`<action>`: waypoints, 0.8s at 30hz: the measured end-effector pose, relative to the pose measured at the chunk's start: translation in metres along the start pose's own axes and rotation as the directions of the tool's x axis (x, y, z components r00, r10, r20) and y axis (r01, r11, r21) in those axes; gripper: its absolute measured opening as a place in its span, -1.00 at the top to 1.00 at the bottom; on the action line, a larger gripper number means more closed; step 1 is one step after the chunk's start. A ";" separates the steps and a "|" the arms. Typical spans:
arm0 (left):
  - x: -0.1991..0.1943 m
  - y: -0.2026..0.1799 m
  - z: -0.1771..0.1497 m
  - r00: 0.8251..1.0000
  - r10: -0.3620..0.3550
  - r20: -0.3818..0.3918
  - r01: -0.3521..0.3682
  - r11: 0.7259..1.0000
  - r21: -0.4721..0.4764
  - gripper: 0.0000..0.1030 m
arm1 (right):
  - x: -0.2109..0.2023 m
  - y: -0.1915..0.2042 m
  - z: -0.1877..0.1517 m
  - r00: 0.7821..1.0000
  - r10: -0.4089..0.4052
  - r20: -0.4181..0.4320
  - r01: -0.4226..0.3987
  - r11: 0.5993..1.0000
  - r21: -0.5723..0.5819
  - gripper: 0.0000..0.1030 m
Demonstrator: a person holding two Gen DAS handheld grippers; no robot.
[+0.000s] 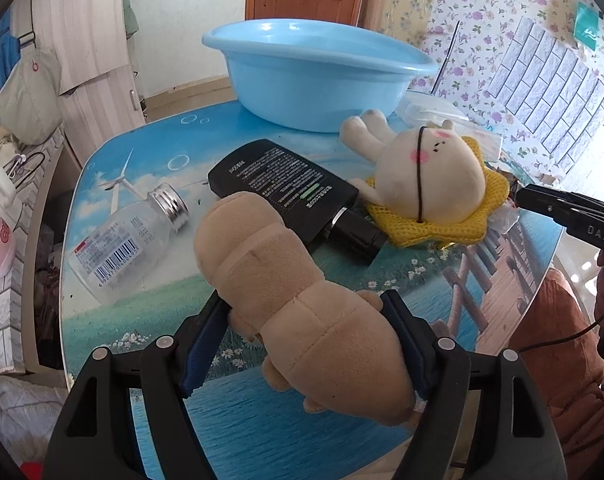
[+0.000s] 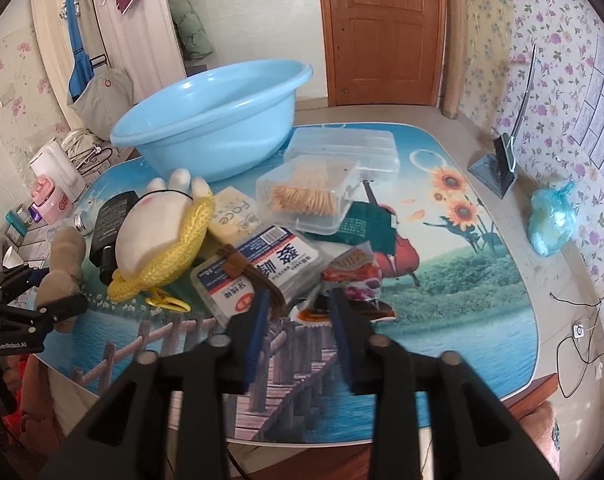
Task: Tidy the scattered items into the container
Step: 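Grasp the tan plush toy with the left tool while the right tool grasps the snack packet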
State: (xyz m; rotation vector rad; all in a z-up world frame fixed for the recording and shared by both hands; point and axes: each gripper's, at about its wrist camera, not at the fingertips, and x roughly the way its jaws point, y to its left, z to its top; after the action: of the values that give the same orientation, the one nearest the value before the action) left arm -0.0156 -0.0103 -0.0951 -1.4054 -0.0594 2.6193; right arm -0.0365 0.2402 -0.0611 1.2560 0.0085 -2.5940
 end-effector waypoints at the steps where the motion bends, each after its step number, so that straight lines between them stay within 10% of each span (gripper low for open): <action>1: 0.001 0.000 0.000 1.000 0.001 -0.002 -0.001 1.000 0.000 -0.48 | 0.000 0.001 0.000 1.000 0.005 0.004 -0.005 1.000 -0.001 0.09; 24: 0.008 0.004 0.005 1.000 0.002 0.030 -0.003 1.000 0.008 -0.53 | 0.000 -0.023 0.013 0.988 -0.153 0.038 0.149 0.984 0.094 -0.19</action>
State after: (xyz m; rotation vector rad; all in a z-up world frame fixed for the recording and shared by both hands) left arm -0.0251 -0.0123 -0.0993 -1.3642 -0.0504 2.6398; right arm -0.0518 0.2612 -0.0559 1.2732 -0.0246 -2.7804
